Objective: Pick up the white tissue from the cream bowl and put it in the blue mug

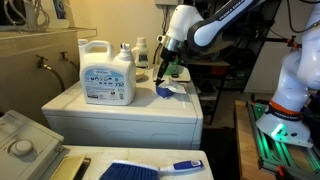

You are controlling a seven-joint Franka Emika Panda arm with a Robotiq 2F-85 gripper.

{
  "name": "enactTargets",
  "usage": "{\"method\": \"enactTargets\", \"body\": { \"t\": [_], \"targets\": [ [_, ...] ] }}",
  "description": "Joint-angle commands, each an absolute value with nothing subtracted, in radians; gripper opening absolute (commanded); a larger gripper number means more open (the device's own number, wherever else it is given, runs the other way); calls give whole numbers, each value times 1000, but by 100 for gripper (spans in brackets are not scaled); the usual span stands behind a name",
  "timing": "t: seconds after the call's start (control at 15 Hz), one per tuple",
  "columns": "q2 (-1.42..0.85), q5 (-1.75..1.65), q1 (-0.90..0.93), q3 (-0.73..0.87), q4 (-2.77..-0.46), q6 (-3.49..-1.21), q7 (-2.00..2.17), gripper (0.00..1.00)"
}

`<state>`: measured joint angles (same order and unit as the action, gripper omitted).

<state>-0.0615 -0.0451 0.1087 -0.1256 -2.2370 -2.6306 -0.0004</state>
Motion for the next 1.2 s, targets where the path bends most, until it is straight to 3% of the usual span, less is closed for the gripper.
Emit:
{"method": "enactTargets", "body": {
  "t": [0.0,0.07,0.67,1.13],
  "targets": [
    [-22,14,95,-112,-2211,-2619,-39,94],
    [-17,25,94,-110,-2203,-2623,-40,100],
    [29,85,94,-99,-2195,-2311,-340,100],
    [24,-29,92,-94,-2208,-2182,-322,100]
  ]
}}
